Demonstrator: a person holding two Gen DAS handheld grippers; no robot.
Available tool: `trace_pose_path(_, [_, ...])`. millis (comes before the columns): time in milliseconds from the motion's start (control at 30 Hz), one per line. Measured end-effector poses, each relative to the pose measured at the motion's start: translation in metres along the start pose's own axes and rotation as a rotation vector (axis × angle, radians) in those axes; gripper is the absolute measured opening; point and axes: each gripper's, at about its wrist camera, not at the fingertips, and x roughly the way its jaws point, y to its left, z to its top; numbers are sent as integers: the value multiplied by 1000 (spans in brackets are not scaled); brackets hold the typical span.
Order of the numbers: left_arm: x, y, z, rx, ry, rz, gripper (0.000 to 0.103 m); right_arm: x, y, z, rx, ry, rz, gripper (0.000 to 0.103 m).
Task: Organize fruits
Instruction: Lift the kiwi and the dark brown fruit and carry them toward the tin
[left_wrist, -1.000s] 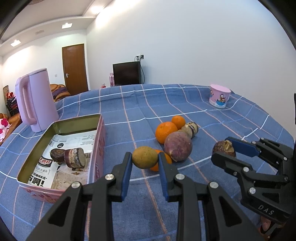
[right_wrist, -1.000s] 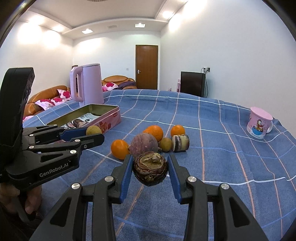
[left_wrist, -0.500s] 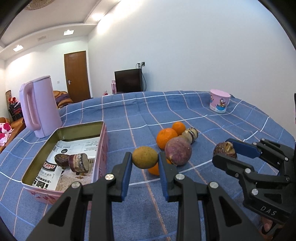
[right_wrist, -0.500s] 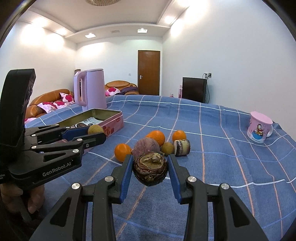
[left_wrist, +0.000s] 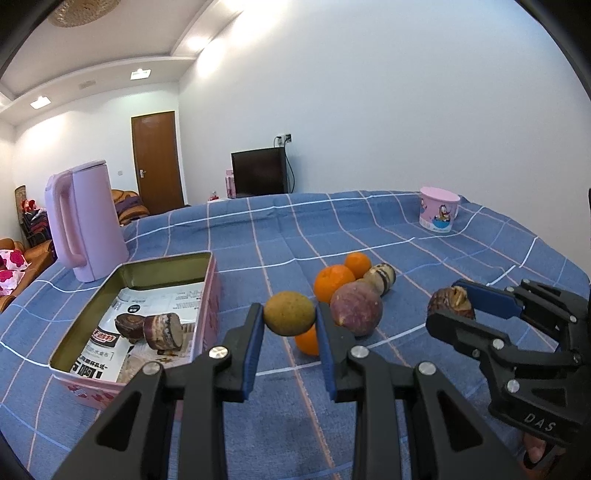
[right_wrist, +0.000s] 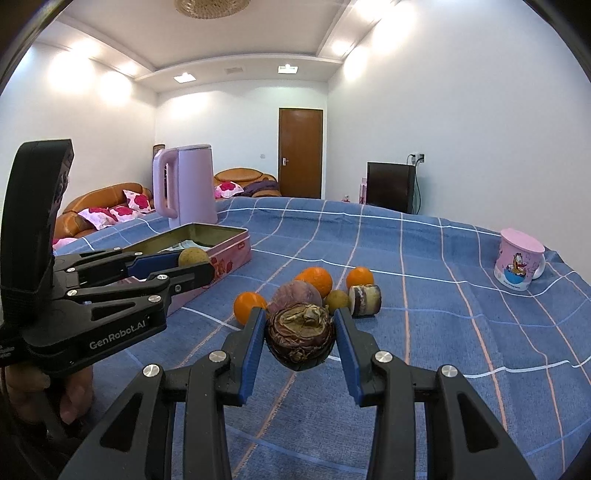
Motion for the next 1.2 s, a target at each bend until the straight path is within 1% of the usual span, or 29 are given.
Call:
trace_pose_path(233, [-2, 0, 1, 1, -18, 8, 30, -3, 1, 0, -3, -14, 2, 40])
trace_pose_path(633, [-7, 1, 2, -2, -50, 31, 30, -13, 1, -2, -6, -67, 15, 40])
trace_pose_path(867, [-14, 0, 5, 9, -74, 57, 30, -16, -1, -2, 3, -88, 24, 40])
trace_pose_path(1067, [-13, -1, 5, 18, -63, 75, 30, -16, -8, -1, 38, -83, 30, 40])
trace_pose_path(1200, [-13, 1, 7, 11, -59, 86, 30, -15, -7, 1, 39, -80, 29, 40])
